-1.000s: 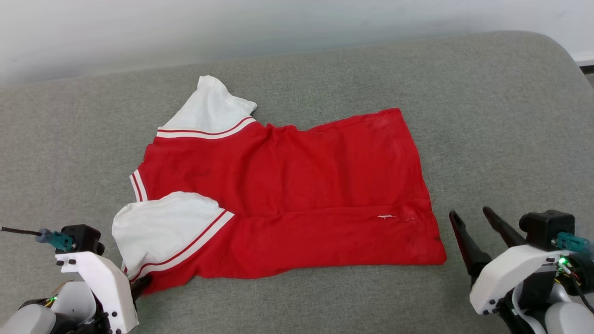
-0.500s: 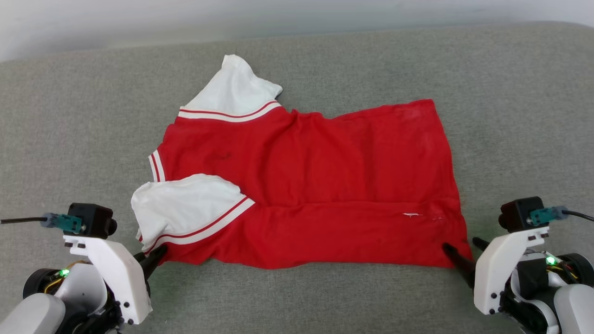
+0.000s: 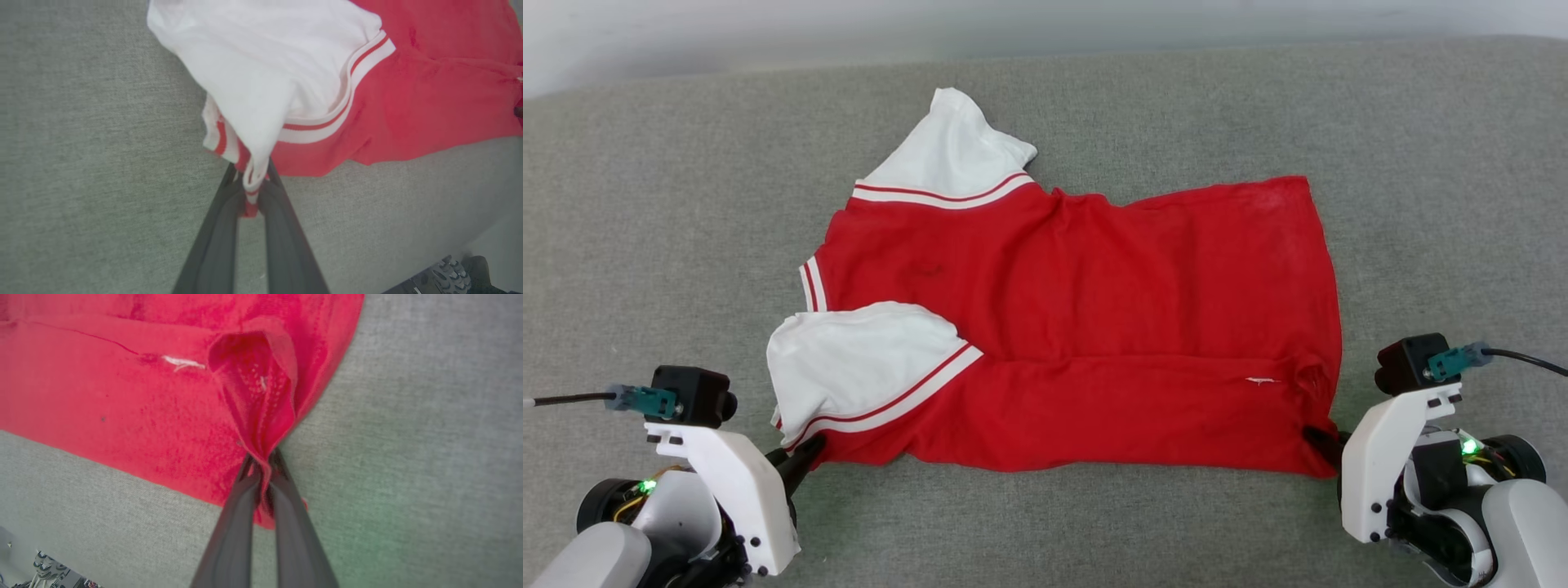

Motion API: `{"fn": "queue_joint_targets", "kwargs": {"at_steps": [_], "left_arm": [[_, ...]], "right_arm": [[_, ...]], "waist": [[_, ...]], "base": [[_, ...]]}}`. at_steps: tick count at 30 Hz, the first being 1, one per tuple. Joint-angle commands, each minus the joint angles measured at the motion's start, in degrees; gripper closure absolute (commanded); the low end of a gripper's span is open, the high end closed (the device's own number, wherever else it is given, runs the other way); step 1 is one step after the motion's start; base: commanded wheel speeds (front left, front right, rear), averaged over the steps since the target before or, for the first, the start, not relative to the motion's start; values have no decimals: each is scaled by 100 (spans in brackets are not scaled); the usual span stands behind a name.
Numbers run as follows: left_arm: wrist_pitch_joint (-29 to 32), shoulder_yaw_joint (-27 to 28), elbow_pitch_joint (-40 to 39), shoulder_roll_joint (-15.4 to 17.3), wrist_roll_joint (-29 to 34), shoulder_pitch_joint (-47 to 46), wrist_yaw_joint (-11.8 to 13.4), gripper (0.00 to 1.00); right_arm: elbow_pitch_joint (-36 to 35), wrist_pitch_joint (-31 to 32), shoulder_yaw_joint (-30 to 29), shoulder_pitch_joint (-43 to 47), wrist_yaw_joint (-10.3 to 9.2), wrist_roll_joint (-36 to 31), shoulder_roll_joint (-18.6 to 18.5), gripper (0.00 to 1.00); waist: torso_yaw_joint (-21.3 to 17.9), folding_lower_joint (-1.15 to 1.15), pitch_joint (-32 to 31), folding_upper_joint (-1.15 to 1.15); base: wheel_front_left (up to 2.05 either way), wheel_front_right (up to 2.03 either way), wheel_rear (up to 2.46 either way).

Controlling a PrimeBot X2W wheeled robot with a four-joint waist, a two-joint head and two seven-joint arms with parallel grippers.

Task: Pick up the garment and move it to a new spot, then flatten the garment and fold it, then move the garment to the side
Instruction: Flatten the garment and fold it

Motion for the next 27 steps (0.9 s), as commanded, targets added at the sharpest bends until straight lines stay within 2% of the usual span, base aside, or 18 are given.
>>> {"fn": "queue_joint_targets", "kwargs": {"at_steps": [1, 10, 19, 20, 22, 27], "left_arm": [[-43, -1, 4, -24, 11, 30, -27, 100], [-204, -3, -107, -111, -26, 350, 127, 100], [-153, 31, -454, 35, -133, 1081, 501, 100], [-99, 54, -542, 67, -258, 1406, 634, 100], [-111, 70, -567, 54, -345, 1615, 709, 100], [-161, -15, -389, -157, -559, 1957, 673, 100]], "right_arm": [[70, 45, 34, 26, 9, 3, -23, 100], [-106, 141, 3, 179, 4, 174, -245, 100], [-374, 378, -124, 811, 4, 394, -312, 100], [-531, 448, -184, 1085, 5, 448, -314, 100], [-598, 491, -236, 1258, 4, 461, -289, 100], [-490, 436, -321, 1625, 4, 461, -146, 100]], "waist": [[1, 0, -68, 0], [50, 0, -745, 0], [108, 0, -1385, 0], [96, 0, -1484, 0], [79, 0, -1514, 0], [40, 0, -1510, 0]], "base": [[0, 0, 0], [0, 0, 0], [0, 0, 0], [0, 0, 0], [0, 0, 0], [0, 0, 0]]}}
